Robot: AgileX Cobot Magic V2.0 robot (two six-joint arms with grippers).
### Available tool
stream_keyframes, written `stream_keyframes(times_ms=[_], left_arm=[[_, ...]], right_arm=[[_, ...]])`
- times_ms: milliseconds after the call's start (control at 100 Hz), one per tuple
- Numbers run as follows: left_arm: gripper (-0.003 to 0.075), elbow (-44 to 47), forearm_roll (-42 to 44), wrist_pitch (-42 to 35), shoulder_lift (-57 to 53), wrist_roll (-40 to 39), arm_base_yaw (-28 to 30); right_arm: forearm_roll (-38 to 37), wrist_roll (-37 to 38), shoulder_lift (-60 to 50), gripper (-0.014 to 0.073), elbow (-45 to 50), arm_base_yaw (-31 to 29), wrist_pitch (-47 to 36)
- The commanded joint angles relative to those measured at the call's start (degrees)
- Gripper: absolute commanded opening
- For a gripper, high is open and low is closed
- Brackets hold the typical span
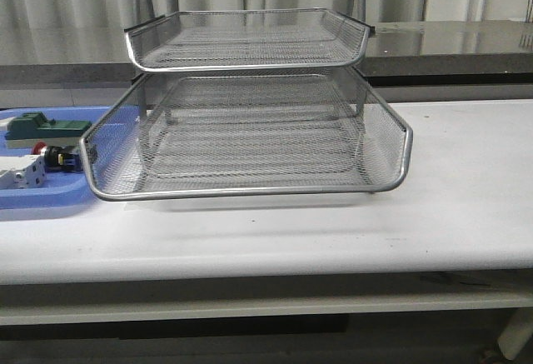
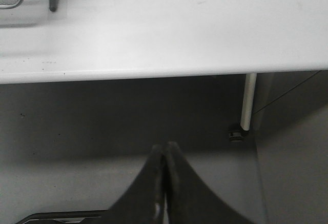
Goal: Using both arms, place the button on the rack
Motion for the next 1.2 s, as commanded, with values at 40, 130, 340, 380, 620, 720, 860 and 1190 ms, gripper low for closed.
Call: stream_keyframes(times_ms=[40,130,340,380,620,720,860,1190], left_arm=[[0.0497,-3.19,-1.34,-4.12,-1.54,3.10,0.19],[0.0498,-5.35,-2.74,-5.47,-0.45,10.81,0.19],[0.0498,-13.81,-7.71,-5.11,5.47,24.59,0.19],[0.0498,-15.37,-8.19,-4.04,7.10,26.37,0.19],[0.0498,-25.81,-8.56,0.68,17.63,35.83,0.19],[0.0498,-29.57,-8.56,2.64,22.59,40.21,-0.03],[0.0498,-34.42,-8.56,4.99,28.82,43.82,-0.62],[0.0498,-42.50,-8.12,5.28,39.68,47.84,-3.25]], right_arm=[[-1.37,-0.09,-0.14,-0.0071,-1.79,0.18,-2.90],[-1.37,-0.09,-0.14,-0.0071,-1.79,0.18,-2.90],[-1.37,-0.09,-0.14,-0.0071,-1.79,0.18,-2.90],[-1.37,-0.09,-0.14,-0.0071,-1.79,0.18,-2.90],[-1.37,-0.09,-0.14,-0.0071,-1.79,0.18,-2.90],[-1.37,-0.09,-0.14,-0.0071,-1.79,0.18,-2.90],[-1.37,-0.09,-0.14,-0.0071,-1.79,0.18,-2.90],[-1.37,-0.09,-0.14,-0.0071,-1.79,0.18,-2.90]])
